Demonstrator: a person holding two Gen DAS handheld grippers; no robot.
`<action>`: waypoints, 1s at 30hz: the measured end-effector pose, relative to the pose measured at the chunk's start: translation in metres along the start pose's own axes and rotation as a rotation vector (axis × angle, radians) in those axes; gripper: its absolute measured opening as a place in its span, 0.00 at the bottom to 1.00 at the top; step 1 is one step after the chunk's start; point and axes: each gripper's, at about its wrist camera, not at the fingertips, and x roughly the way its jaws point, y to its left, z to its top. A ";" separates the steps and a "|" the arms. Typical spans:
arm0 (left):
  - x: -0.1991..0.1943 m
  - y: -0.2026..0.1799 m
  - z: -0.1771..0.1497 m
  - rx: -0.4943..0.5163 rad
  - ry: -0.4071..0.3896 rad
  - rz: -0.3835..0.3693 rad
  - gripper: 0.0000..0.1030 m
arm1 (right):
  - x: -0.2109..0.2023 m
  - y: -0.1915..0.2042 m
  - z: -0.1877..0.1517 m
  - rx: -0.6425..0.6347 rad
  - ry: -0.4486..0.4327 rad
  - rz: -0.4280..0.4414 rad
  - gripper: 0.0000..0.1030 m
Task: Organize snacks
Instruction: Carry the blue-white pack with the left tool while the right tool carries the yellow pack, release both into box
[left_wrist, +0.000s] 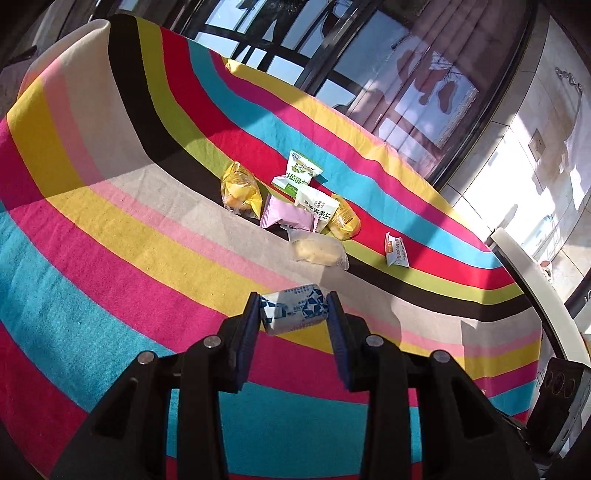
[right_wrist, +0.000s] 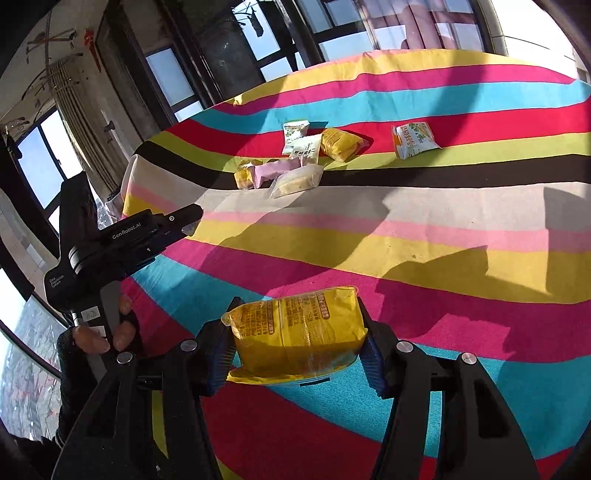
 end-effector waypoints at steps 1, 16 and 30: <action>-0.007 0.003 -0.002 -0.001 -0.005 -0.006 0.35 | 0.001 0.003 -0.001 -0.006 0.003 0.000 0.55; -0.102 0.054 -0.032 0.034 -0.044 0.061 0.35 | 0.019 0.056 -0.014 -0.120 0.071 0.052 0.55; -0.151 0.111 -0.054 -0.054 -0.066 0.120 0.35 | 0.040 0.109 -0.024 -0.227 0.143 0.093 0.55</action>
